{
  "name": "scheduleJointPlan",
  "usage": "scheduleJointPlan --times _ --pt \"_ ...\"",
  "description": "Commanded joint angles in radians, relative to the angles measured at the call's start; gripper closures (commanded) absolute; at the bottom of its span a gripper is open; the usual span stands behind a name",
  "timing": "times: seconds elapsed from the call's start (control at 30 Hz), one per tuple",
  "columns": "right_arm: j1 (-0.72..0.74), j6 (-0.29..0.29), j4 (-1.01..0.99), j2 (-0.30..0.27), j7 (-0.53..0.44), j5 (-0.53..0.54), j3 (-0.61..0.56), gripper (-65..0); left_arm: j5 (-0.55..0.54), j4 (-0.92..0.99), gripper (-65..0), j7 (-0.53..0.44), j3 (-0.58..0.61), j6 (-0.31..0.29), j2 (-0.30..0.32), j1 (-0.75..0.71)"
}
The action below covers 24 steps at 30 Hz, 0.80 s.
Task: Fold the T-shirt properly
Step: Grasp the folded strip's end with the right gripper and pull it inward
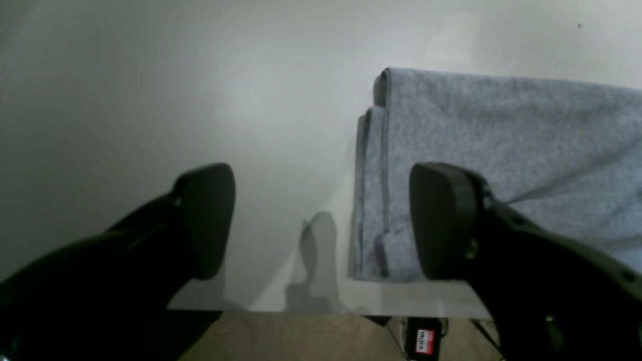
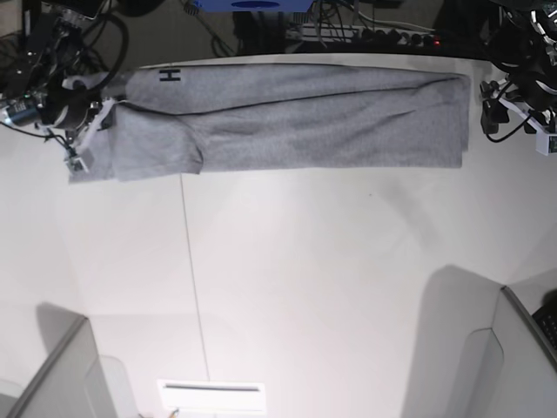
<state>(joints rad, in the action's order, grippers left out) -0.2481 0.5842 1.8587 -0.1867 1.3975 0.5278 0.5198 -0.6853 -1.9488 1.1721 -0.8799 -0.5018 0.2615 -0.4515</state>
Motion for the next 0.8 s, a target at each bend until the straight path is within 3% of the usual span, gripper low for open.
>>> scheduleJointPlan --times 0.0,0.07,0.3,0.47,0.5,0.57,0.63,0.7,0.77 --pt "-0.003 0.001 0.022 -0.015 -0.001 -0.001 0.007 0.0 -0.011 -0.013 -52.5 -0.011 -0.006 -0.002 0.011 0.001" --pt "-0.009 0.001 0.049 -0.014 -0.001 -0.001 0.01 0.0 -0.001 -0.013 -52.5 -0.011 -0.006 -0.002 0.009 0.001" --pt "-0.029 0.001 0.086 -0.014 -0.001 -0.005 0.01 0.0 0.178 -0.013 -52.5 -0.017 0.098 -0.005 -0.035 0.004" --pt "-0.03 0.001 0.081 -0.02 -0.001 -0.007 0.01 0.0 0.187 -0.014 -52.2 -0.017 0.121 -0.005 -0.081 0.03" --pt "-0.036 0.001 0.086 -0.02 -0.001 -0.007 0.01 -2.6 0.183 -0.016 -50.5 -0.017 0.123 -0.005 -0.083 0.032" --pt "-0.05 0.001 0.104 -0.02 -0.017 -0.002 0.01 -22.4 0.18 -0.021 -39.7 -0.017 0.123 -0.007 -0.087 0.033" --pt "-0.067 0.001 0.118 -0.02 -0.059 -0.002 0.01 -31.5 0.18 -0.021 -22.5 -0.017 0.13 -0.007 -0.1 0.044" --pt "-0.075 0.001 0.123 -0.02 -0.108 -0.002 0.01 -30.5 0.18 -0.021 -1.2 -0.017 0.133 -0.007 -0.118 0.049" --pt "-0.078 0.001 0.123 -0.02 -0.168 -0.002 0.003 -23.1 0.18 -0.018 0.0 -0.017 0.144 -0.008 -0.14 0.063"
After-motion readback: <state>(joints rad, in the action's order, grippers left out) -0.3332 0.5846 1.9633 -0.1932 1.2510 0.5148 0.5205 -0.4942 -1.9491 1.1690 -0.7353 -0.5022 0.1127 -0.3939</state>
